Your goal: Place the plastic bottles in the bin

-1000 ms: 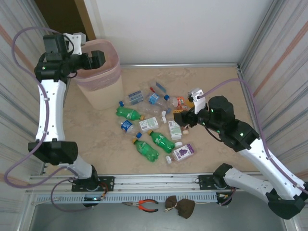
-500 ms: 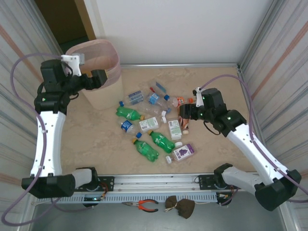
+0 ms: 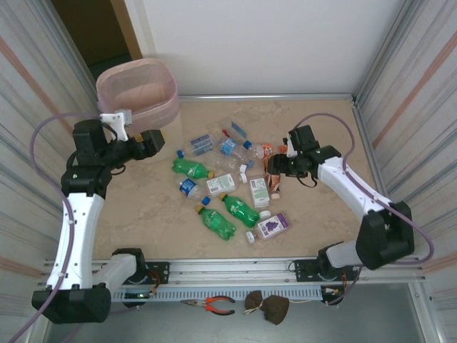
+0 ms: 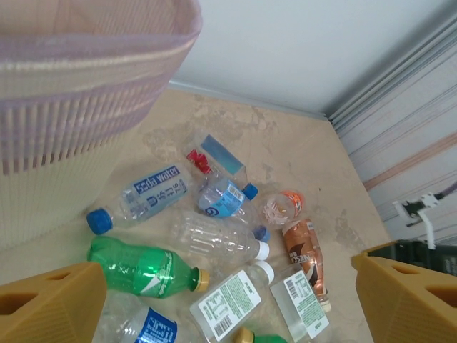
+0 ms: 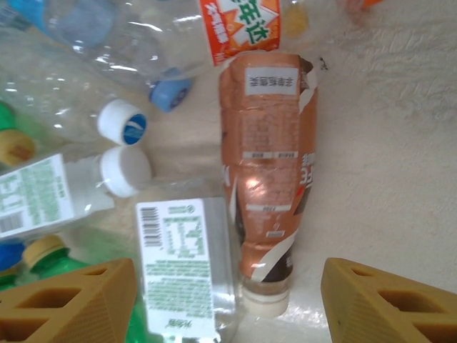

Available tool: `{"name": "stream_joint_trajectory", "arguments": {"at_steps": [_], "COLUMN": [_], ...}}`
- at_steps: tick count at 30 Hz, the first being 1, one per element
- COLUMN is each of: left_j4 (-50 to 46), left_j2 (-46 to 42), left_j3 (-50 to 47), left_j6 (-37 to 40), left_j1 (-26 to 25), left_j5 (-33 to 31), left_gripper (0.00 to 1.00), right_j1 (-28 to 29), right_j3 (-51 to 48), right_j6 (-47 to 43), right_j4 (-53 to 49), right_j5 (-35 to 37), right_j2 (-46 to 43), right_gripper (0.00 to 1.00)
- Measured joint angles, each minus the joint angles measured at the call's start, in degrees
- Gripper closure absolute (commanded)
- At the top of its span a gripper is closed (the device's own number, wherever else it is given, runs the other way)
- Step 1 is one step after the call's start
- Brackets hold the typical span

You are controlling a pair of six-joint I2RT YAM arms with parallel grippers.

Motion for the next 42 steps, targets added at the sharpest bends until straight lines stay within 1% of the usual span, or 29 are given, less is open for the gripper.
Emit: {"name": "stream_joint_trajectory", "arguments": {"at_steps": [9, 17, 24, 28, 34, 42], "left_j4": [-0.1, -0.1, 0.2, 0.1, 0.1, 0.4], "left_j2": [-1.9, -1.9, -2.7, -2.7, -2.7, -2.4], "left_j3": [-3.4, -3.5, -4.2, -4.6, -4.6, -4.6], "left_j6": [-3.7, -4.4, -5.7, -6.1, -6.9, -7.5], "left_j1": [-1.6, -3.5, -4.5, -4.9, -5.4, -6.1], "left_j5": [0.0, -0.2, -0.5, -0.5, -0.5, -0.5], "left_gripper": [0.1, 0.1, 0.11, 0.11, 0.11, 0.11], "right_j1": [-2.7, -3.0, -3.0, -3.1, -3.1, -3.1], "right_j3": [6.1, 11.1, 13.7, 14.1, 14.1, 14.1], "right_j6": [-4.9, -7.5, -8.9, -9.3, -9.9, -10.3], "right_j4": [0.9, 1.8, 2.6, 2.6, 2.6, 2.6], "right_j5": [-1.1, -2.5, -2.7, -2.8, -2.5, -2.3], "right_j2": [11.2, 20.1, 26.6, 28.4, 29.0, 29.0], "right_gripper": [0.23, 0.23, 0.26, 0.28, 0.31, 0.38]}}
